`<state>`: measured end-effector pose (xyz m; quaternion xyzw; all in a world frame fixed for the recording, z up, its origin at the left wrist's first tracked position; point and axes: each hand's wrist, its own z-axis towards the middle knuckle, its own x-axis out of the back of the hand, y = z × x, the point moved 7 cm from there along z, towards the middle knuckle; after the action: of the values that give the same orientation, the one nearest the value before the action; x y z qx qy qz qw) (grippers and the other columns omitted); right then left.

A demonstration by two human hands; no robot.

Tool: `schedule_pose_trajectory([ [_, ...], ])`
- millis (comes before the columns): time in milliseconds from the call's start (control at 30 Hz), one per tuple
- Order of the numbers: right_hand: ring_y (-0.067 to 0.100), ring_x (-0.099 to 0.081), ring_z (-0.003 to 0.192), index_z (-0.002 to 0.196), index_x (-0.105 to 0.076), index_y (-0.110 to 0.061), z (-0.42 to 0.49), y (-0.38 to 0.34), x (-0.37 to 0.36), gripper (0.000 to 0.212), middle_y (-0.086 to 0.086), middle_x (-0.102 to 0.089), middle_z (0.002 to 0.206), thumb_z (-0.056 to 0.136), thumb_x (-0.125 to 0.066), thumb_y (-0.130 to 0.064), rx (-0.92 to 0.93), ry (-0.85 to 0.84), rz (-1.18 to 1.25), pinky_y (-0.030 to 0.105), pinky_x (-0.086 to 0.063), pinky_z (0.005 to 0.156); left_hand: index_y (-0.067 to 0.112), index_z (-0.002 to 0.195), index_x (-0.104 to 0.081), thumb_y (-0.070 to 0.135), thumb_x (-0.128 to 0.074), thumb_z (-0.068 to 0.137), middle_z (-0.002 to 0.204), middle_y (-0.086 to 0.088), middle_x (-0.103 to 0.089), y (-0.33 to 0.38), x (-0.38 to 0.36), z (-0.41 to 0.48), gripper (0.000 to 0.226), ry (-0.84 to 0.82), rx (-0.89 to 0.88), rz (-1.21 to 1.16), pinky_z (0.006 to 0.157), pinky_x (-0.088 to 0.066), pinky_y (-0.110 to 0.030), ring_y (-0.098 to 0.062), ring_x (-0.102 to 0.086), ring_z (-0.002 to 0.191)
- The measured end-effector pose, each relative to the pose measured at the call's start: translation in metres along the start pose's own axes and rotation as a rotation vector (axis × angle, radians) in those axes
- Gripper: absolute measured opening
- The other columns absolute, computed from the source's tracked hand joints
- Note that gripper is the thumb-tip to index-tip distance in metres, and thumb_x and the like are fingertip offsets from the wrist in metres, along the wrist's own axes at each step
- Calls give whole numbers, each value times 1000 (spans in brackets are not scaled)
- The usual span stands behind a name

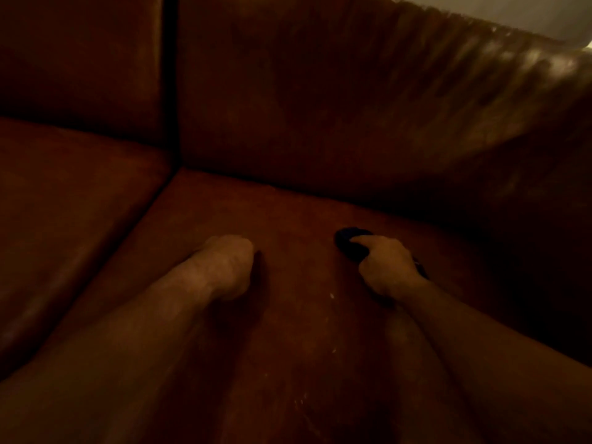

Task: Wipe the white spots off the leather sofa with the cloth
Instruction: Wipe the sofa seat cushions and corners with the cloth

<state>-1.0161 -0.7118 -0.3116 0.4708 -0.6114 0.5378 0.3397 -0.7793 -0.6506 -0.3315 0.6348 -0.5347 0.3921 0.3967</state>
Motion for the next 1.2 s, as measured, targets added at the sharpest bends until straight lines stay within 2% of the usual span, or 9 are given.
schedule_pose_trajectory([
  [100, 29, -57, 108, 134, -48, -33, -22, -7, -9, 65, 7, -43, 145, 82, -41, 6, 37, -80, 43, 39, -54, 81, 25, 123, -54, 20, -57, 86, 125, -3, -52, 2, 2, -9, 38, 31, -2, -34, 92, -50, -41, -29, -52, 114],
  [167, 22, -56, 87, 134, -48, -32, -38, -10, -19, 67, 6, -46, 142, 82, -39, 8, 66, -144, 91, 31, -50, 63, 24, 125, -52, 18, -53, 89, 127, -4, -49, 4, 5, -20, 37, 64, 18, -76, 93, -48, -44, -32, -50, 116],
  [233, 16, -51, 75, 136, -47, -31, -55, -13, -31, 67, -2, -55, 126, 83, -37, 9, 89, -220, 138, 30, -48, 59, 22, 128, -49, 16, -49, 92, 130, -5, -46, 8, 6, -32, 37, 85, 61, -89, 93, -46, -44, -33, -46, 119],
  [367, 23, -56, 111, 131, -53, -26, -97, -31, -33, 55, 2, -56, 131, 85, -43, 2, 199, -192, 77, 28, -42, 85, 21, 131, -46, 15, -51, 93, 131, -6, -45, 20, 3, -56, 39, 49, 67, -60, 95, -46, -44, -33, -44, 122],
  [600, 16, -35, 135, 137, -46, -22, -149, -47, -58, 57, -2, -41, 147, 86, -44, 5, 280, -313, 21, 28, -24, 113, 23, 134, -46, 11, -52, 91, 133, -5, -43, 23, -17, -89, 45, -37, 43, -95, 100, -43, -41, -32, -43, 125],
  [800, 15, -27, 139, 139, -44, -23, -191, -56, -68, 58, -3, -36, 150, 86, -44, 3, 319, -379, 25, 27, -15, 116, 24, 137, -42, 10, -54, 90, 141, -3, -39, 21, -36, -118, 51, -3, 16, -109, 101, -44, -41, -31, -40, 126],
  [933, 21, -46, 126, 125, -60, -17, -212, -61, -58, 46, 4, -55, 134, 85, -46, 2, 331, -351, 119, 27, -33, 105, 23, 139, -41, 10, -55, 89, 145, -2, -36, 20, -40, -137, 53, -12, 4, -128, 105, -39, -37, -29, -38, 130],
  [1033, 23, -47, 126, 124, -60, -19, -194, -58, -37, 50, 3, -53, 134, 85, -42, 6, 315, -401, 157, 31, -36, 106, 23, 138, -41, 12, -55, 89, 142, -1, -39, 17, -36, -142, 52, 16, 1, -102, 106, -37, -31, -25, -41, 127],
  [1200, 19, -33, 136, 135, -49, -23, -152, -38, -16, 66, -1, -39, 148, 84, -35, 15, 182, -230, 170, 29, -26, 112, 26, 131, -47, 14, -53, 90, 133, -1, -46, 6, -21, -139, 43, 65, 67, -114, 95, -46, -37, -27, -46, 119],
])
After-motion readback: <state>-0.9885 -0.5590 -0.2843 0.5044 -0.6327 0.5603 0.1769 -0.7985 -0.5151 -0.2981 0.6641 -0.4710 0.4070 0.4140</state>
